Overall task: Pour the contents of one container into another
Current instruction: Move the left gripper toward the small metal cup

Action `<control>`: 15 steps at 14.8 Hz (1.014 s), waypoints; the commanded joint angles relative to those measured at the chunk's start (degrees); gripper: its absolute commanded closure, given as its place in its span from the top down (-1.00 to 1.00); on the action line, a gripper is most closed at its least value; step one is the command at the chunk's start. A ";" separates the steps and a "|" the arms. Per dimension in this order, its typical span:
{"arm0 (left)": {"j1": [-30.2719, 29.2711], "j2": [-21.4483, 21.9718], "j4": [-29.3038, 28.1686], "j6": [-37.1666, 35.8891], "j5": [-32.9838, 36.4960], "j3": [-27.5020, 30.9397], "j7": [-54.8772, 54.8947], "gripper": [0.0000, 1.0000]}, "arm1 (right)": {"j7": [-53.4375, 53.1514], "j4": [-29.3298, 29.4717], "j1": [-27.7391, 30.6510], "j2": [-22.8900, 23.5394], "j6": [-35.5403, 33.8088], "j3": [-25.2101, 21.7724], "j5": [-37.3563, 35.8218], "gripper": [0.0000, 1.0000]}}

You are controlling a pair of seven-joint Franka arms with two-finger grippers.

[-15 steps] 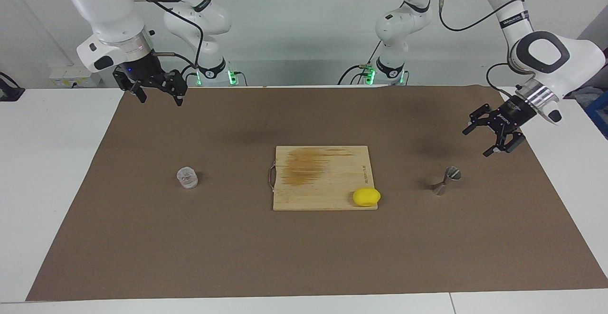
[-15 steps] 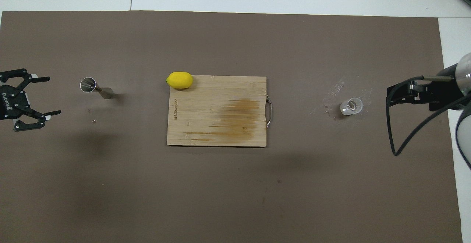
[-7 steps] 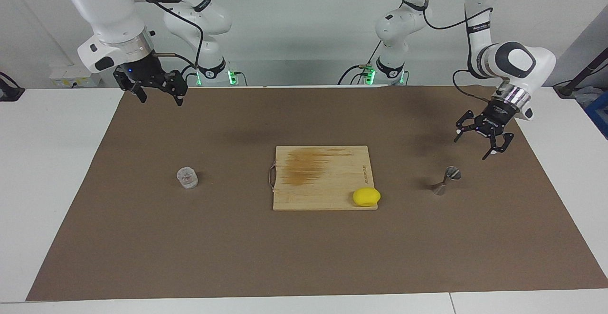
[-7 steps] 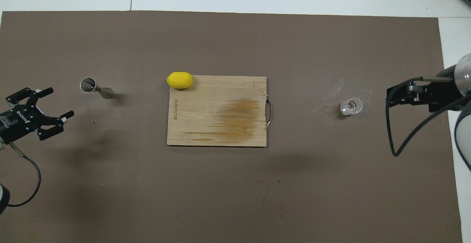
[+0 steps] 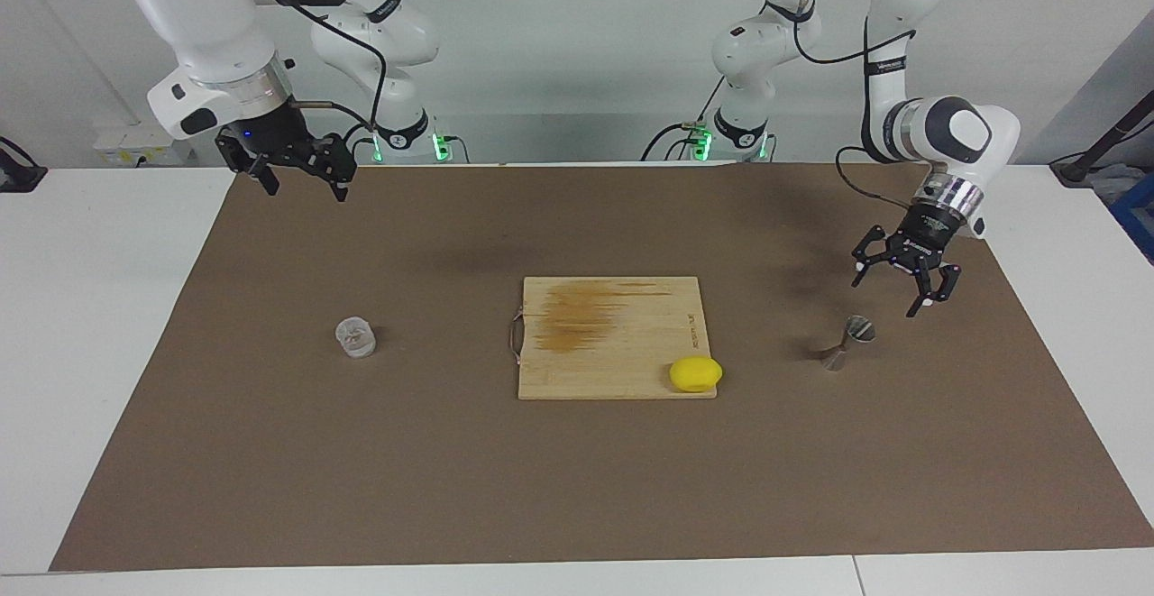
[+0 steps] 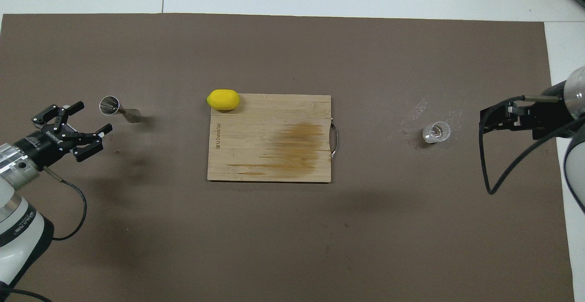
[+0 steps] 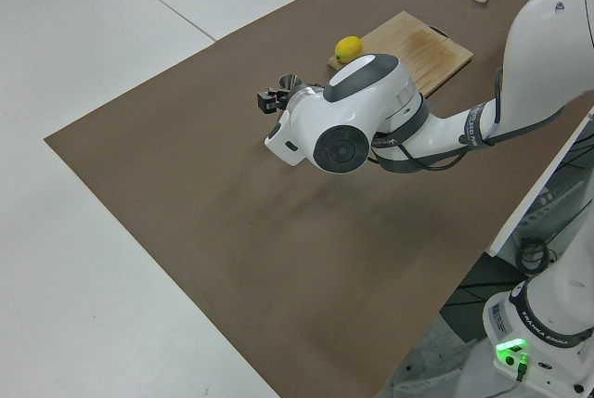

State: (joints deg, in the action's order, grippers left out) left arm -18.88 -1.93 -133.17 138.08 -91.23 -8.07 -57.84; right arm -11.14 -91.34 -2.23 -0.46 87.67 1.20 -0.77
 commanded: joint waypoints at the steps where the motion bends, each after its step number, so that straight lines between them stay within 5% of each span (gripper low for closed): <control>1: 2.35 -0.61 0.10 2.98 -3.86 0.52 0.97 0.99 | 1.30 -1.47 0.12 -1.47 -0.13 0.03 -0.55 1.00; 15: 5.26 -4.75 3.88 8.08 -10.90 0.52 5.36 0.90 | 1.38 -1.73 0.12 -1.56 0.04 0.03 -0.29 1.00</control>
State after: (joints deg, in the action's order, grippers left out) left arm -14.60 -5.84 -130.20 144.58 -100.36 -8.11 -54.61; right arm -11.14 -91.45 -2.23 -0.47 87.67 1.20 -0.77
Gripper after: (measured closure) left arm 0.044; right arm 0.000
